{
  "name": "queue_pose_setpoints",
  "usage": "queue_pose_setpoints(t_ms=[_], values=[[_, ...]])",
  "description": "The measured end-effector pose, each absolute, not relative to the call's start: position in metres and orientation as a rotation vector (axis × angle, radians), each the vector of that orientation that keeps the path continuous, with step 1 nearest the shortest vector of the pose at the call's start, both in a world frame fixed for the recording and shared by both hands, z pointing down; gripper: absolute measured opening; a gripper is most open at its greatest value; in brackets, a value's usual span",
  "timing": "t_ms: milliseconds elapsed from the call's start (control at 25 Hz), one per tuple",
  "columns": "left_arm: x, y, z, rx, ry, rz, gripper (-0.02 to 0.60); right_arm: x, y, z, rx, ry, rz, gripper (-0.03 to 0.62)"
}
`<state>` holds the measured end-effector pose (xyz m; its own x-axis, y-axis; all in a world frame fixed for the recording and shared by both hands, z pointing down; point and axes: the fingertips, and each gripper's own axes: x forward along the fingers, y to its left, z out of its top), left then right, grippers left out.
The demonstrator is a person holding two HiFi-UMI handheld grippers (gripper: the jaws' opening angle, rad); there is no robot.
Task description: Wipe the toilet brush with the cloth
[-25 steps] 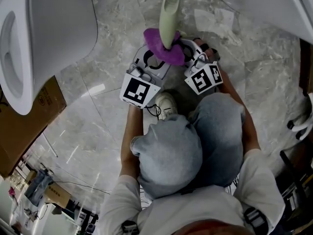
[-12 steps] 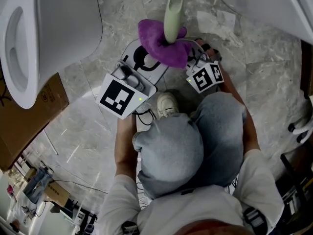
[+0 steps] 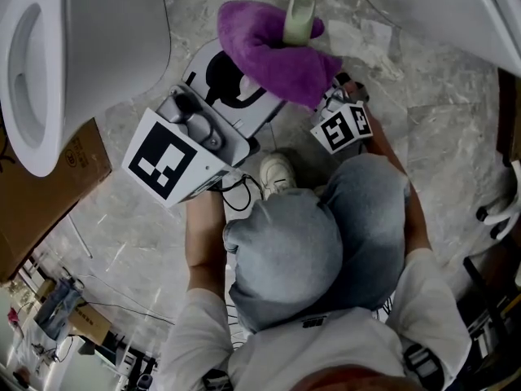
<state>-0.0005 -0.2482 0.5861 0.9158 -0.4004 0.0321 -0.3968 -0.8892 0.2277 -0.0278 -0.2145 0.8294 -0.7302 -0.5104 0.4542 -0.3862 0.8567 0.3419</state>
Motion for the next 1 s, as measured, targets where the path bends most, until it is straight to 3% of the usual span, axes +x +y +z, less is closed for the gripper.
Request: queue_pose_setpoints(t_ms=[360,1000], values=[[-0.005,-0.25,0.58,2.874,-0.627,-0.112,0.152,-0.029,-0.213,0.837,0.64,-2.473,-0.306,0.066],[-0.012,-0.227,0.659,2.901,-0.731,0.134,0.106,-0.028,-0.217,0.833,0.659,-2.469,-0.277,0.066]])
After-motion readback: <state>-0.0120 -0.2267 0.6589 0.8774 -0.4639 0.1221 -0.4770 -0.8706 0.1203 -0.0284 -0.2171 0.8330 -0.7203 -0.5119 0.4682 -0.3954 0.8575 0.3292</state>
